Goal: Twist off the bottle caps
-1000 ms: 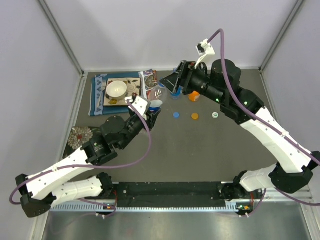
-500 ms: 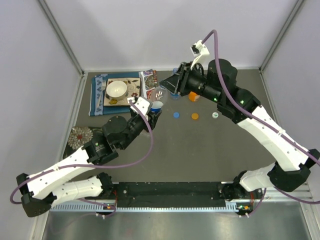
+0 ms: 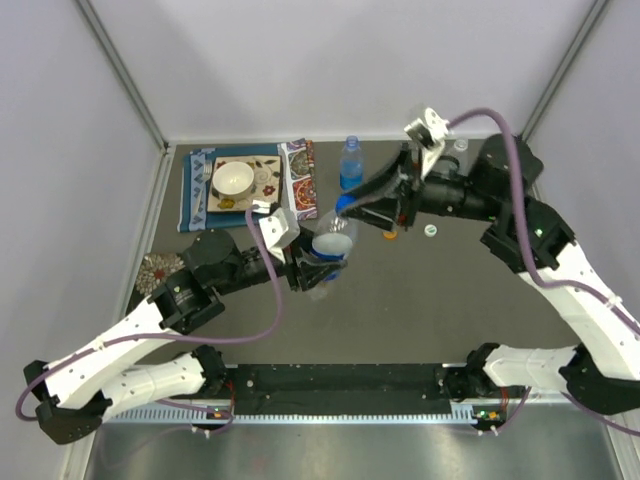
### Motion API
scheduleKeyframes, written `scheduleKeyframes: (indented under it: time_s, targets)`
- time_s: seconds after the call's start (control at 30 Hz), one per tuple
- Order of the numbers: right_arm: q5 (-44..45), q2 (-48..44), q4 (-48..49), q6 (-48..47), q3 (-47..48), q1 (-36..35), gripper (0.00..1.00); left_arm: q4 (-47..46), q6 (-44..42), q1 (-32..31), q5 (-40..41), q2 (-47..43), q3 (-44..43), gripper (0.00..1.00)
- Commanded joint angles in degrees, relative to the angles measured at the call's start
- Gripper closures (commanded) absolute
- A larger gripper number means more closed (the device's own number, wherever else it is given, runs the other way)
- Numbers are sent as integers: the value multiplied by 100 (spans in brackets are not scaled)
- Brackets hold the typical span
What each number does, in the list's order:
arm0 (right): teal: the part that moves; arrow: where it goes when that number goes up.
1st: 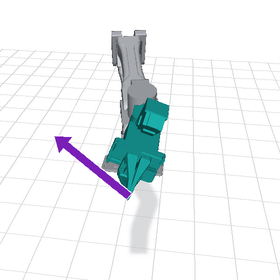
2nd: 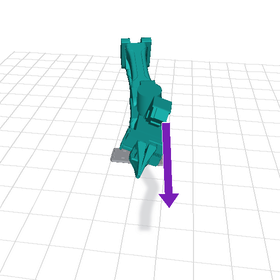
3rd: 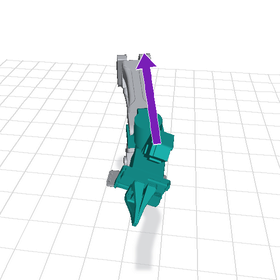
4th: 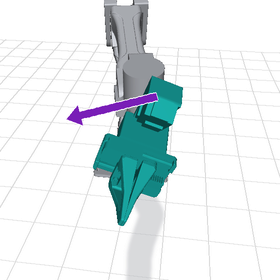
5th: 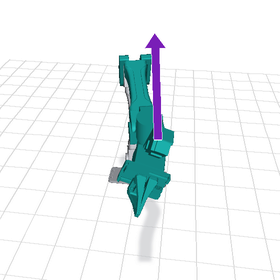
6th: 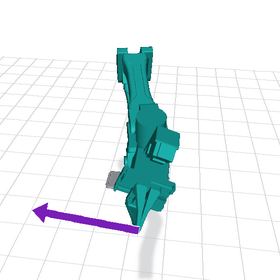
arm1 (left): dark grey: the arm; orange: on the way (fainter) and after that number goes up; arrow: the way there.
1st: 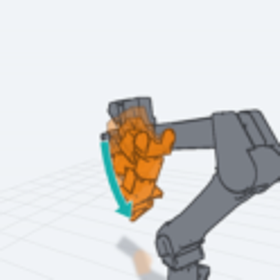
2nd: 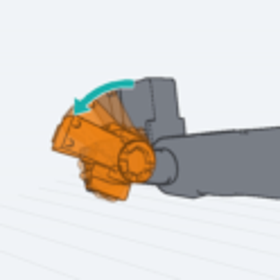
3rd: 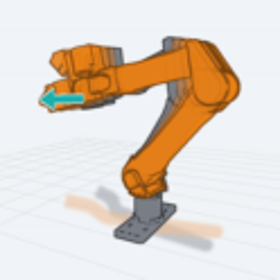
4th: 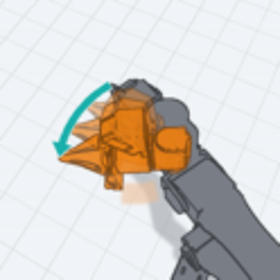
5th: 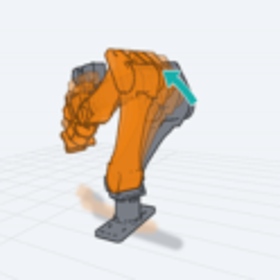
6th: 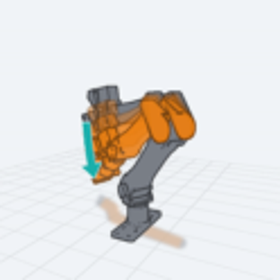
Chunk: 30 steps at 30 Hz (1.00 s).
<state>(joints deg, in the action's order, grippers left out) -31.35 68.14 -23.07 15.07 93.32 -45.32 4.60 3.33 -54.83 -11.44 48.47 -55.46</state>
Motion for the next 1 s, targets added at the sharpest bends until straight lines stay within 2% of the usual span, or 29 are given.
scheduleKeyframes:
  time_s: [0.0,0.13,0.37,0.53,0.63,0.8,0.87,0.9,0.93,0.97]
  targets:
    - [-2576,-651,329,-768,-436,-73,100,-679,650,165,-2317,75,-290,51]
    - [-3471,-855,190,-962,-578,-73,100,-1057,1230,288,-3545,207,-289,51]
    - [-4256,-872,-119,-1419,-771,5,100,-2128,2320,648,-4813,514,-237,51]
    - [-4703,-767,-136,-1481,-780,67,100,-3252,3208,745,-5298,664,-44,51]
    - [-4879,-671,-136,-1700,-894,155,100,-3500,3437,746,-5491,769,0,51]
    - [-4863,-583,-128,-1709,-912,173,100,-3300,3289,763,-5553,796,-26,51]
    - [-4661,-574,-119,-1657,-868,190,100,-2706,3017,781,-5405,752,-114,51]
    - [-4574,-591,-119,-1604,-851,199,98,-2519,2685,781,-5334,717,-149,51]
    - [-4225,-617,-110,-1560,-816,199,79,-2264,2507,789,-5246,708,-210,51]
    - [-4004,-635,-119,-1551,-798,199,68,-2027,2323,789,-4976,647,-254,51]
